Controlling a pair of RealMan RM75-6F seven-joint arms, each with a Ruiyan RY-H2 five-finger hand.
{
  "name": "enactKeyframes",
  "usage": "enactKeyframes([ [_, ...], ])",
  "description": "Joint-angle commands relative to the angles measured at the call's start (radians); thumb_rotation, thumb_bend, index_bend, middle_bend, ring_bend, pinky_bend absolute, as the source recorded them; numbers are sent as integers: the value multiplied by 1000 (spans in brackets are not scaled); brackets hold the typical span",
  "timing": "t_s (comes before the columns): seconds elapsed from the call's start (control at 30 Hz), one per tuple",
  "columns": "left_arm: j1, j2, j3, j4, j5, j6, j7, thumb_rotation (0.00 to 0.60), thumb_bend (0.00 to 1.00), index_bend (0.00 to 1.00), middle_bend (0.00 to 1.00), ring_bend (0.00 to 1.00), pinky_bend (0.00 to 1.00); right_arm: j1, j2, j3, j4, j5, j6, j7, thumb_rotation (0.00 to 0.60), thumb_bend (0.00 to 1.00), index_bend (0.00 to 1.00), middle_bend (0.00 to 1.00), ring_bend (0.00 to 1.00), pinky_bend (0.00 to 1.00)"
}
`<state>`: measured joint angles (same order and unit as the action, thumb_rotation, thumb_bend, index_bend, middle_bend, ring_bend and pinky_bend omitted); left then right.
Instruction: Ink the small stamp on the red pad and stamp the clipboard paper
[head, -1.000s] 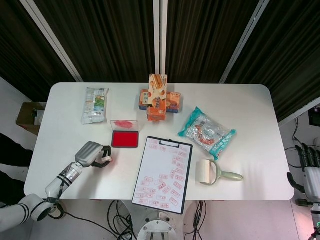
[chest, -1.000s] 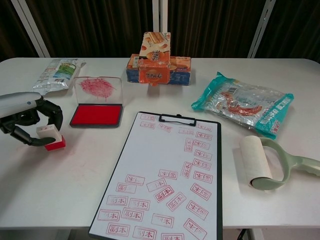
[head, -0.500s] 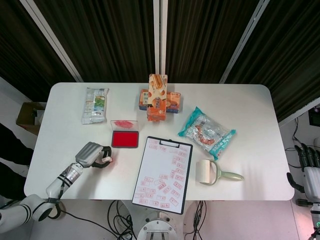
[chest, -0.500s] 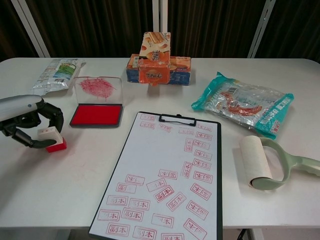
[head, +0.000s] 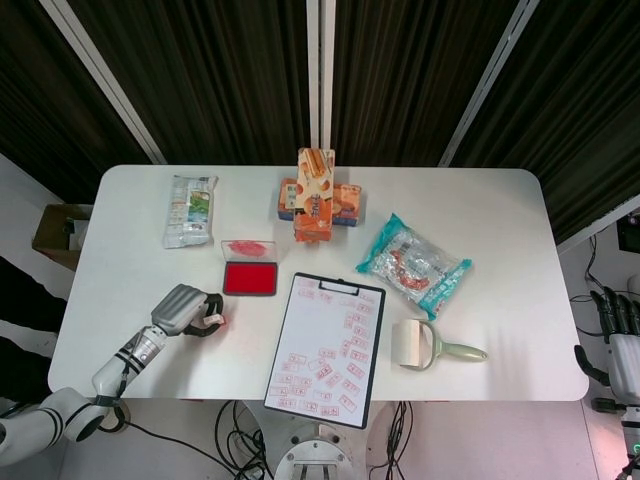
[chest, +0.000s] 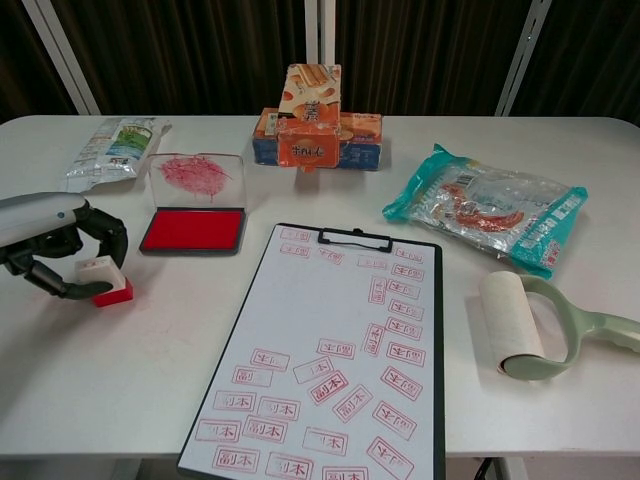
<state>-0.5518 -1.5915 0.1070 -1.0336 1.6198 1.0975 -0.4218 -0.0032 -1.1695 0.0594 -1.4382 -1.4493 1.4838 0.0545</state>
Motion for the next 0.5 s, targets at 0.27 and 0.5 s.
enactKeyframes([
  [0.27, 2, -2, 0, 9, 2, -2, -4, 600, 278, 565, 646, 1000, 1000, 0, -1, 0, 1, 1, -2, -1, 600, 261, 0, 0, 0, 0],
  [0.5, 4, -2, 0, 10, 3, -1, -6, 600, 256, 525, 611, 1000, 1000, 0, -3, -1, 4, 2, -4, 0, 600, 261, 0, 0, 0, 0],
])
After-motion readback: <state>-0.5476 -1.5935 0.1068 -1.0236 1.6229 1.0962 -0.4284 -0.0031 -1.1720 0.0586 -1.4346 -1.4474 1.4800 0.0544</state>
